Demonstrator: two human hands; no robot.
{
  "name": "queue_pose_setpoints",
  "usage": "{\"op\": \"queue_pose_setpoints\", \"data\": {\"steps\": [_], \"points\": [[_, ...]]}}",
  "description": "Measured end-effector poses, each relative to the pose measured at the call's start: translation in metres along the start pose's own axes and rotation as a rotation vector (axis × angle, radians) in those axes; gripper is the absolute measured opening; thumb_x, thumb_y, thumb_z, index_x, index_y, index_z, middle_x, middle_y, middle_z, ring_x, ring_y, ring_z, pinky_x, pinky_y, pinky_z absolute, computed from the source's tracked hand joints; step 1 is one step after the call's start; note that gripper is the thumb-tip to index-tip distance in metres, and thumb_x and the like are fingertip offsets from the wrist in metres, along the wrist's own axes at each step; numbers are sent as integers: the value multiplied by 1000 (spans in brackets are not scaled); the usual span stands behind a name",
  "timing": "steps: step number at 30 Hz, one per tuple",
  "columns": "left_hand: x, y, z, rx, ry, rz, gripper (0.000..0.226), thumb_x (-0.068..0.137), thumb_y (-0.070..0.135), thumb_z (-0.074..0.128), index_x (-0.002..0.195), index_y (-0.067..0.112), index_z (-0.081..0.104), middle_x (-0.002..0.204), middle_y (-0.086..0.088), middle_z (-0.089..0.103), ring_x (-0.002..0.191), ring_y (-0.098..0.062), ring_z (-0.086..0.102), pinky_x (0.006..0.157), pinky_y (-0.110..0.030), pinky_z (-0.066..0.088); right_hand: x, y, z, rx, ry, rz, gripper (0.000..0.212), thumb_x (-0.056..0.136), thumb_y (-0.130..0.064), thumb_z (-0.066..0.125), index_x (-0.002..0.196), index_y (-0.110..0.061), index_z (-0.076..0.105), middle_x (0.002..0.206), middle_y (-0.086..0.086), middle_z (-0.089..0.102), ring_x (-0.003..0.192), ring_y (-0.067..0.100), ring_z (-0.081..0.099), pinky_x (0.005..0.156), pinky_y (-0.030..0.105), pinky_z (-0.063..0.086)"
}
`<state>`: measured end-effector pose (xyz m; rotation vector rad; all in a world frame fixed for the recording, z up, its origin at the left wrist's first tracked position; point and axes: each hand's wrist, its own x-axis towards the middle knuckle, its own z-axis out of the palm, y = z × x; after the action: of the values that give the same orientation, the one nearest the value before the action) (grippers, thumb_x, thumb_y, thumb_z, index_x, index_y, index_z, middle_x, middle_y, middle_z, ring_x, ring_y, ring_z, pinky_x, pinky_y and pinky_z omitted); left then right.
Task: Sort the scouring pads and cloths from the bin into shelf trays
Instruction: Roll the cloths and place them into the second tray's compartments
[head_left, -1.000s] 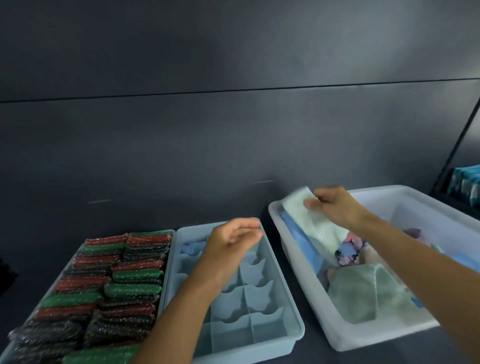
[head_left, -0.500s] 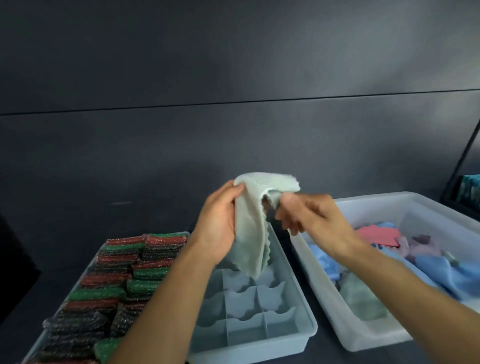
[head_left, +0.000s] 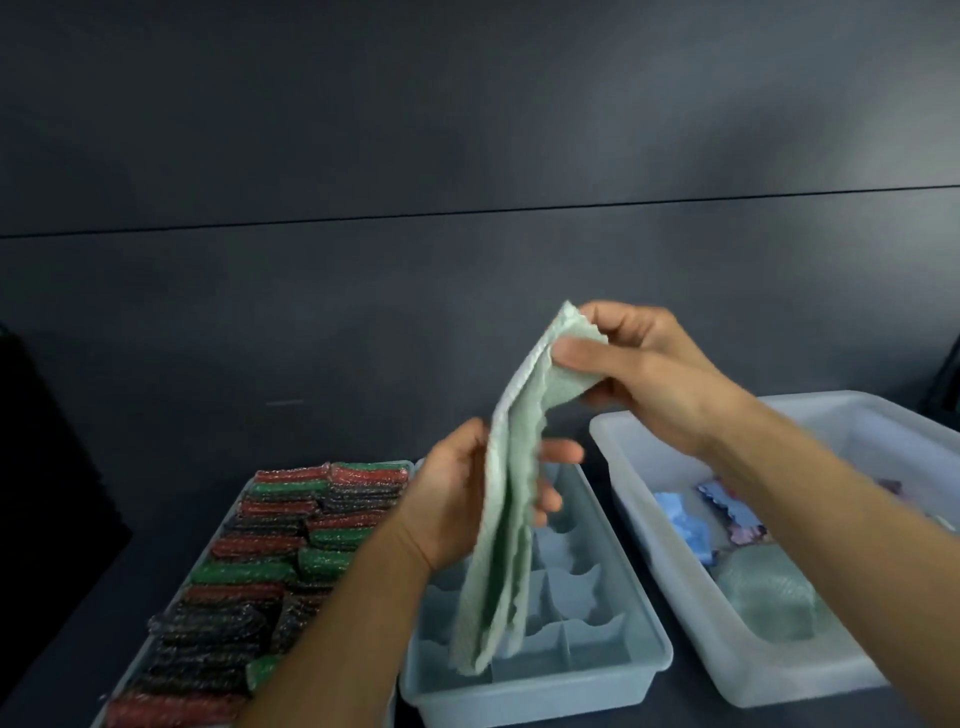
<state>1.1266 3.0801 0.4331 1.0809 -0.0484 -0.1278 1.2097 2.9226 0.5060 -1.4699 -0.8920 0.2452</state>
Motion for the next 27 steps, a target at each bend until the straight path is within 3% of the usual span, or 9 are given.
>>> {"op": "queue_pose_setpoints", "data": {"steps": [2,5,7,9,11,14,17,21,27], "points": [[-2,-3,1,42,-13,10,48,90,42,38,94,10,74,110,-19,72,82,-32,72,74,-36,54,8,-15,5,-132,14,28,11,83,-13,72,76,-11,63,61,1,53,51,13,44,45,23,32],[-4,2,2,23,33,154,80,83,72,32,129,12,57,130,-15,63,124,-33,58,101,-43,46,16,-32,13,-307,-26,122,7,84,-9,69,79,-8,64,57,4,54,44,14,41,40,22,28],[-7,8,10,223,51,263,66,90,63,36,131,15,55,125,-9,67,120,-28,61,101,-42,50,19,-34,17,-366,-42,192,5,83,-7,67,80,-8,63,57,8,55,40,16,41,38,22,28],[-8,15,18,435,134,345,34,97,32,55,124,12,60,115,-11,71,107,-32,68,95,-47,54,20,-33,22,-353,-27,219,6,83,-10,69,83,-7,64,56,7,53,39,14,39,37,21,27],[-8,17,20,473,257,398,22,97,19,59,115,7,65,103,-15,74,96,-35,71,92,-55,54,19,-31,19,-292,-29,205,21,83,-27,73,88,-8,67,56,0,51,42,10,38,40,21,27],[-11,21,21,443,326,394,24,98,20,56,112,4,66,101,-16,75,94,-33,72,92,-54,54,10,-29,10,-250,-155,192,39,75,-50,74,95,-16,70,68,-5,53,59,7,43,53,21,33],[-12,21,22,457,326,378,30,96,30,58,110,6,68,101,-14,75,95,-32,72,92,-51,55,6,-21,12,-263,-147,173,19,75,-30,78,89,-19,72,67,-8,60,60,4,48,60,24,37],[-12,16,19,422,206,282,27,96,24,56,109,3,66,100,-18,74,91,-35,72,79,-42,60,19,-24,17,-149,51,124,15,78,-17,75,89,-9,73,88,9,75,79,23,70,75,39,55],[-15,-8,-3,444,133,2,37,100,33,49,117,3,63,106,-16,74,95,-33,71,81,-37,59,32,-33,9,-183,128,-30,10,81,-13,74,87,-5,72,78,1,75,71,12,71,58,22,54]]}}
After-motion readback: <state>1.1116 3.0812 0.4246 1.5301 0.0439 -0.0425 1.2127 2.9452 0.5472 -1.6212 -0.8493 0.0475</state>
